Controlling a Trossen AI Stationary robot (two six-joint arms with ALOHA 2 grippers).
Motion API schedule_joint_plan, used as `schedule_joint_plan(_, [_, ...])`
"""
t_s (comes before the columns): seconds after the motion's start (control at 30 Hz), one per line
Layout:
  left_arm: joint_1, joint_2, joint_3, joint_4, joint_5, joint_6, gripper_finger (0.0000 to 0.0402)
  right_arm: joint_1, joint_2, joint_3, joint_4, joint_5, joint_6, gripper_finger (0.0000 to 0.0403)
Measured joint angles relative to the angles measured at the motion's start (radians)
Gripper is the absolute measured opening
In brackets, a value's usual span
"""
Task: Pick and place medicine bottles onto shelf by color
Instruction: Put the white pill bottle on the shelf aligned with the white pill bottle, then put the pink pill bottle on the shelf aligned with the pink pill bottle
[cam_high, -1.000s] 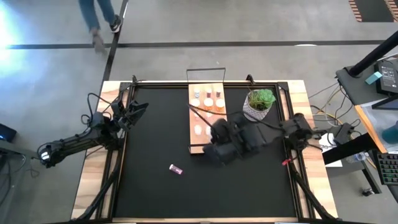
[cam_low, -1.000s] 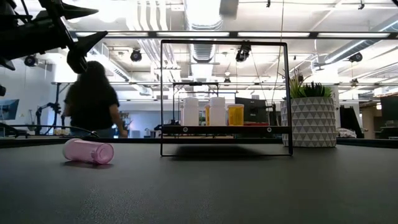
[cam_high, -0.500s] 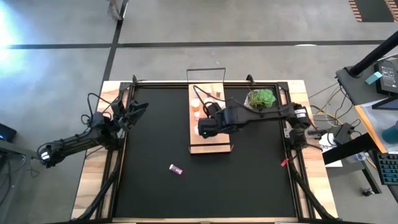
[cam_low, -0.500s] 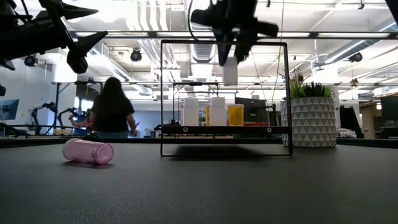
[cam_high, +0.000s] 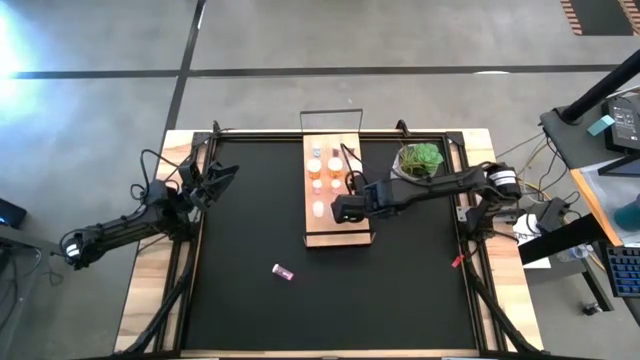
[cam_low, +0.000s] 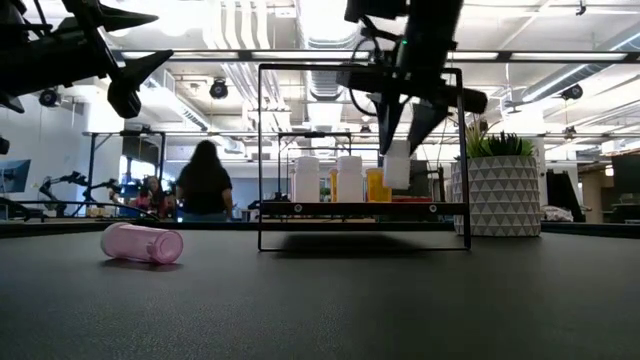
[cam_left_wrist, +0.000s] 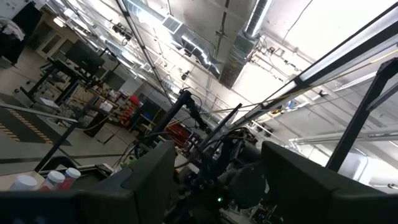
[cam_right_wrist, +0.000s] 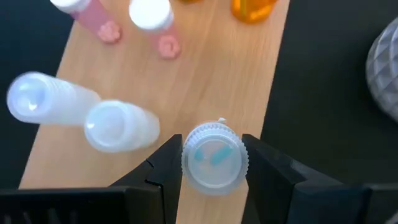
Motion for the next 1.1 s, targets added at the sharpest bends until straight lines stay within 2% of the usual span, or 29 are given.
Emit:
schedule_joint_plan(0.27, [0.000, 0.000, 0.000, 0.000, 0.000, 0.000, 0.0224, 0.010, -0.017, -0.085, 0.064, -0.034, 0.058, 0.0139])
schedule_joint_plan(0.37, [0.000, 0.000, 0.000, 0.000, 0.000, 0.000, 0.0224, 0.014, -0.015, -0.093, 0.081, -0.063, 0.059, 0.0139])
schedule_joint_plan(0.77, [0.000, 0.000, 0.000, 0.000, 0.000, 0.000, 0.0224, 0.013, -0.009, -0.087, 0.097, -0.068, 0.057, 0.0141])
schedule_joint_plan(0.9, [0.000, 0.000, 0.000, 0.000, 0.000, 0.000, 0.0224, 0.013, -0.009, -0.087, 0.096, -0.067, 0.057, 0.0164])
schedule_joint_plan(1.1, [0.000, 0.000, 0.000, 0.000, 0.000, 0.000, 0.0224, 0.013, -0.008, -0.082, 0.089, -0.065, 0.057, 0.0219])
